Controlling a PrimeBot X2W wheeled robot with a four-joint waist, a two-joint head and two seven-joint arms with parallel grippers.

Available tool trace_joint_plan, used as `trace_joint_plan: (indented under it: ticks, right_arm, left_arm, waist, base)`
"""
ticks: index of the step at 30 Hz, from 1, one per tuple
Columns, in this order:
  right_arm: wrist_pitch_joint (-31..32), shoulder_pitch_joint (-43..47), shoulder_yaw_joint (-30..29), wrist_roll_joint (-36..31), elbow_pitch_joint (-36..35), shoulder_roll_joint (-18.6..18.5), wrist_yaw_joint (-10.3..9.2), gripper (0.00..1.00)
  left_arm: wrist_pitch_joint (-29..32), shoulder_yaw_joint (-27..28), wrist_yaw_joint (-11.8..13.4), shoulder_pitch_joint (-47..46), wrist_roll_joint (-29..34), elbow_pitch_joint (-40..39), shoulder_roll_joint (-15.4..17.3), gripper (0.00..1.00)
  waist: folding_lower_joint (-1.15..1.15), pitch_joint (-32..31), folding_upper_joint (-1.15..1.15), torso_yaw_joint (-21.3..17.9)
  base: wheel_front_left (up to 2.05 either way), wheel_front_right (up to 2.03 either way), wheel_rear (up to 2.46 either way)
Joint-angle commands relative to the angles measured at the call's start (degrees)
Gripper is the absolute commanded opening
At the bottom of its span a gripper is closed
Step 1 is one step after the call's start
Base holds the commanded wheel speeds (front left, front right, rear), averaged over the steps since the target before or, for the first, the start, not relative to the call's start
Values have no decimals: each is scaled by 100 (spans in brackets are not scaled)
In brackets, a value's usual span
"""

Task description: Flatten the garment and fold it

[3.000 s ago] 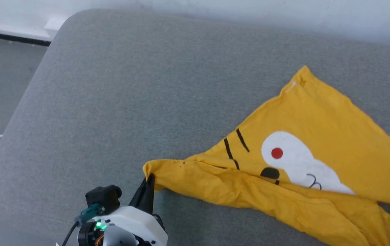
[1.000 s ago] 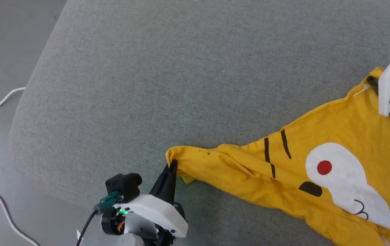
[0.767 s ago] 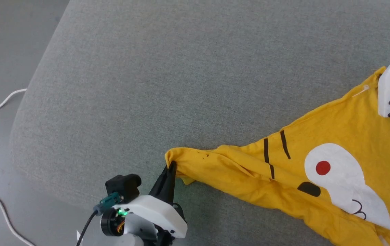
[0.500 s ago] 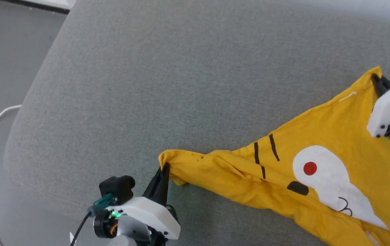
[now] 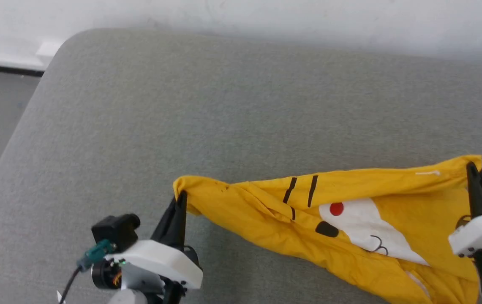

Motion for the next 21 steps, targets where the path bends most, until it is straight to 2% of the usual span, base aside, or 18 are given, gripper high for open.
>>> trace_joint_plan:
  ticks: [1,5,9,15,21]
  right_arm:
    - [21,57,-30,-16,-127,21,-11,0]
    - [369,258,-196,-99,-911,66,-11,0]
    - [853,85,-261,-235,-1664,-167,-11,0]
    - [1692,-639,-194,-339,-2377,-873,-11,0]
    - [2268,-1887,222,-115,-2369,-1733,-11,0]
  left_arm:
    - [-50,53,-43,-80,-41,-63,42,0]
    - [-8,184,-235,-465,-153,-362,154,0]
    - [205,319,-464,-1124,-278,-652,327,0]
    - [603,539,-708,-2395,-551,-961,439,0]
    - [998,648,-814,-3762,-659,-1007,497,0]
  waist:
    - [1,-248,0,-270]
    - [1,-352,0,-433]
    - [1,-421,0,-580]
    - [1,-360,0,-776]
    - [1,-25,0,-976]
  base:
    - [0,0,0]
    - [0,0,0]
    - [0,0,0]
    - [0,0,0]
    - [0,0,0]
